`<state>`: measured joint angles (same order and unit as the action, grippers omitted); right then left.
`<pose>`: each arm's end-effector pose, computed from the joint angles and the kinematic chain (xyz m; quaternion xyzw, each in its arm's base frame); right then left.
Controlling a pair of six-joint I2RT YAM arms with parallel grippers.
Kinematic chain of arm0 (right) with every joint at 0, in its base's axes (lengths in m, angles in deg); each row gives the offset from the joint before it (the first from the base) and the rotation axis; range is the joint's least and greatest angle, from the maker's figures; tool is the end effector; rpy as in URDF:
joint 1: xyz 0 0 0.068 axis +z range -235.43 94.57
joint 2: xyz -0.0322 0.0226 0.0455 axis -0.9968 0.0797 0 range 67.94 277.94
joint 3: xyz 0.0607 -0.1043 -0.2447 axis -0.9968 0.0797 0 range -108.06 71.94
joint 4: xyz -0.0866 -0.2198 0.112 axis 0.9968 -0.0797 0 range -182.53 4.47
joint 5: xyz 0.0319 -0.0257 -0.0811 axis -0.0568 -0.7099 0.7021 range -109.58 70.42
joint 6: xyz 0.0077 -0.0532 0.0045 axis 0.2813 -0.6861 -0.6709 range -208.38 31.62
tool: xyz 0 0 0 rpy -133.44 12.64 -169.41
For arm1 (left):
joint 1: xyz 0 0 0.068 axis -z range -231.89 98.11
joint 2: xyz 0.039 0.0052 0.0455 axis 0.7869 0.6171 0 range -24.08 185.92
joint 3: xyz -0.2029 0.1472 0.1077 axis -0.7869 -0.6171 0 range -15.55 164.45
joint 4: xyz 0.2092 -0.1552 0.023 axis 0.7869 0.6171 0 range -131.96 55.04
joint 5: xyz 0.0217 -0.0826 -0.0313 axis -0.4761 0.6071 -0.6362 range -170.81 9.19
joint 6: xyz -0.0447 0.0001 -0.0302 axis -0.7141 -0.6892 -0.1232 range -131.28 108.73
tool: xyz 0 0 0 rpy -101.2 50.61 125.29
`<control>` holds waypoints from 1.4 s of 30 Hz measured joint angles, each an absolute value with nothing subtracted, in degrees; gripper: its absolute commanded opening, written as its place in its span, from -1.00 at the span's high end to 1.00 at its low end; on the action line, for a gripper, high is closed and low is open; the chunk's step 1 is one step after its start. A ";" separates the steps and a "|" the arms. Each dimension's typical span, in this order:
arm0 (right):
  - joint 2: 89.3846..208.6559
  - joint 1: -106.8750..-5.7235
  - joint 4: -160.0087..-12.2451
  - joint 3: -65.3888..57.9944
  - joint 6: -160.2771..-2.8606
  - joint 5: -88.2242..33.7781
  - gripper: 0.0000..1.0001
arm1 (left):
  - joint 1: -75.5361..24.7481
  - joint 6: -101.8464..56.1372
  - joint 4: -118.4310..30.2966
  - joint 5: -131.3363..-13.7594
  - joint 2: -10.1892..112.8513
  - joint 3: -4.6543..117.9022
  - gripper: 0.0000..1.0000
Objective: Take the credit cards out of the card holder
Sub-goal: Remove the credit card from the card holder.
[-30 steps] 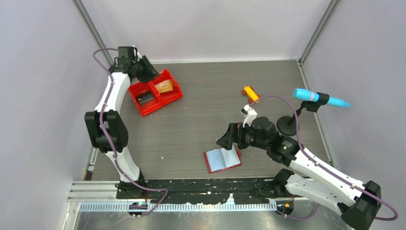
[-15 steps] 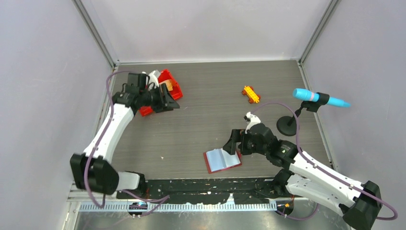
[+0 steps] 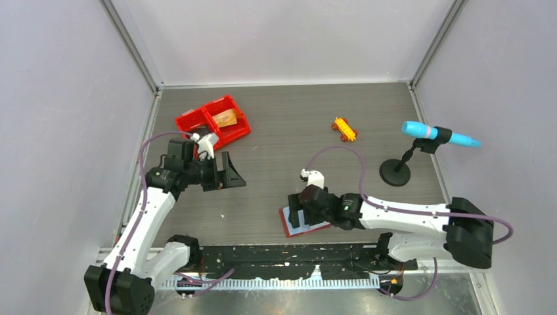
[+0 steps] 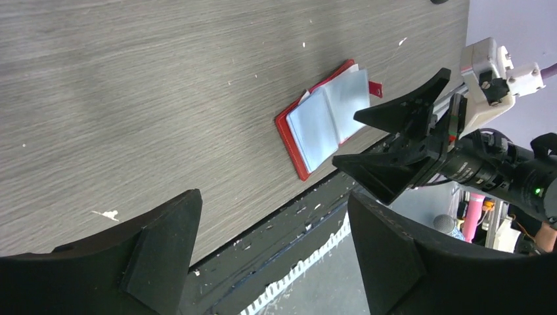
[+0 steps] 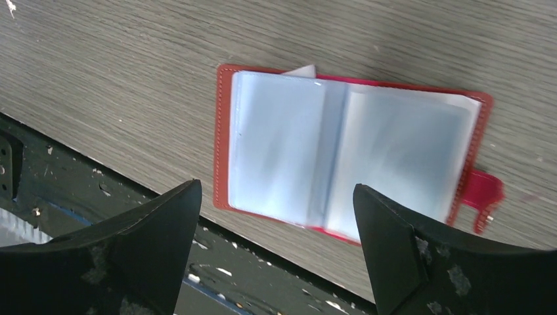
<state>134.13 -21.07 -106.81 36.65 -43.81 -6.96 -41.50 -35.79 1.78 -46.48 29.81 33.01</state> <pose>0.1026 0.1960 0.1948 -0.1264 0.9324 0.2017 0.2718 0.1751 -0.0525 0.2856 -0.0076 0.9011 -0.3639 0.2358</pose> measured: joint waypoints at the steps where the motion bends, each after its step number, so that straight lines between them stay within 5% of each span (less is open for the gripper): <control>1: 135.90 -20.26 -106.35 35.82 -43.30 -6.28 -0.85 | -41.50 -35.50 1.87 -46.42 29.59 32.51 -0.98; 23: 150.77 -16.50 -106.70 29.37 -40.68 0.71 -0.79 | -41.50 -34.52 2.55 -47.97 26.47 32.27 -0.99; 42: 153.37 -16.11 -105.13 28.45 -40.31 1.06 -0.16 | -42.88 -36.38 5.39 -60.21 20.57 32.31 -0.97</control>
